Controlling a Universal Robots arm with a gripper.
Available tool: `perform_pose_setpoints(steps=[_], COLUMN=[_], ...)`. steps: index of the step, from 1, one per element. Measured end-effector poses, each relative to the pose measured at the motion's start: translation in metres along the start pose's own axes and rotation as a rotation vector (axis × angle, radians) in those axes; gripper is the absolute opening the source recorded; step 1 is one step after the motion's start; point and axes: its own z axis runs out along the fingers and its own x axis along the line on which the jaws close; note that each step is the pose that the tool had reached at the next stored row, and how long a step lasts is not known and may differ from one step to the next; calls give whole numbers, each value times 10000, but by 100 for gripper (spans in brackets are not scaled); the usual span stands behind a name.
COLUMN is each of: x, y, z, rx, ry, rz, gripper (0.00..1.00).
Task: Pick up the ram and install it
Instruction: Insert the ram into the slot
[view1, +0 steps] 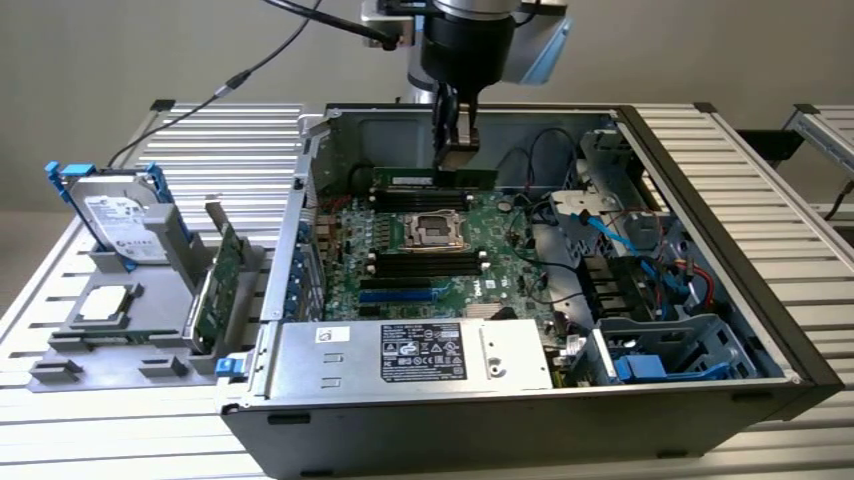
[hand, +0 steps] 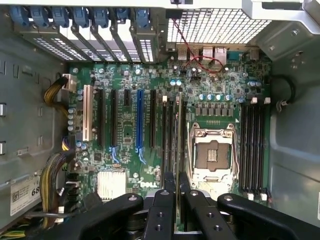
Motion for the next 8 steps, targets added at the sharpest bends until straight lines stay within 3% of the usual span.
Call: perform_pose_setpoints(steps=[8], x=[-1], y=[-1], z=[147], rx=[0], ry=[3], rz=[-36], gripper=[14])
